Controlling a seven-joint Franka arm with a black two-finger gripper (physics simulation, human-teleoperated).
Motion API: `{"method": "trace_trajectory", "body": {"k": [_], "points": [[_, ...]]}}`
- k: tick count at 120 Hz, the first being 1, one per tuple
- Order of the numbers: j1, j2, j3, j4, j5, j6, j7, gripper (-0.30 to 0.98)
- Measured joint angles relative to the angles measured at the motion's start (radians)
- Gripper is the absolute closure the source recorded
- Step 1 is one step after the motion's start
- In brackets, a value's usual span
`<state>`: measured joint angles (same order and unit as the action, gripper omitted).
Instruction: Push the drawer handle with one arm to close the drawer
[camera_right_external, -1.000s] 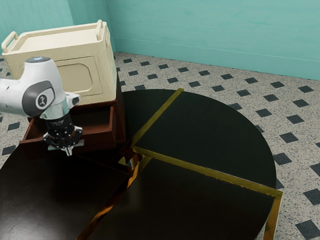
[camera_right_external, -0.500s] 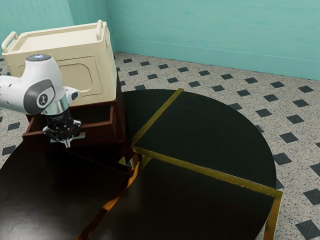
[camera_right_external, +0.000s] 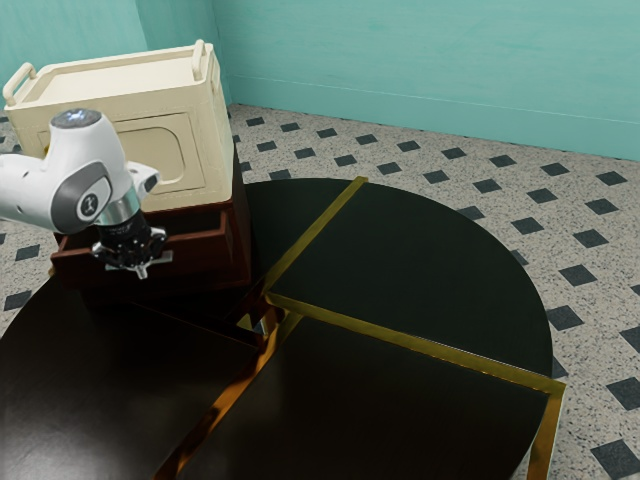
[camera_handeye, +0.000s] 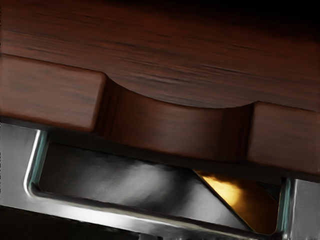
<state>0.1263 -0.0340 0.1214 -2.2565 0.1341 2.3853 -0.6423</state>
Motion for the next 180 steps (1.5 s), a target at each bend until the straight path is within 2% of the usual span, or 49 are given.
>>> {"method": "trace_trajectory", "body": {"k": [43,106,161,164,171,176,180], "points": [[-0.008,0.058,0.028,0.041,0.042,0.091,0.030,0.79],[0.001,0.124,0.053,0.114,0.052,0.118,0.073,0.79],[-0.028,0.143,0.066,0.098,0.051,0.244,0.104,0.79],[-0.027,0.127,0.066,0.085,0.043,0.246,0.105,0.78],[-0.030,0.020,0.072,0.028,0.021,0.210,0.106,0.67],[-0.047,-0.108,0.074,0.001,0.005,0.131,0.106,0.57],[-0.116,-0.201,0.075,0.042,-0.006,0.023,0.107,0.49]]}}
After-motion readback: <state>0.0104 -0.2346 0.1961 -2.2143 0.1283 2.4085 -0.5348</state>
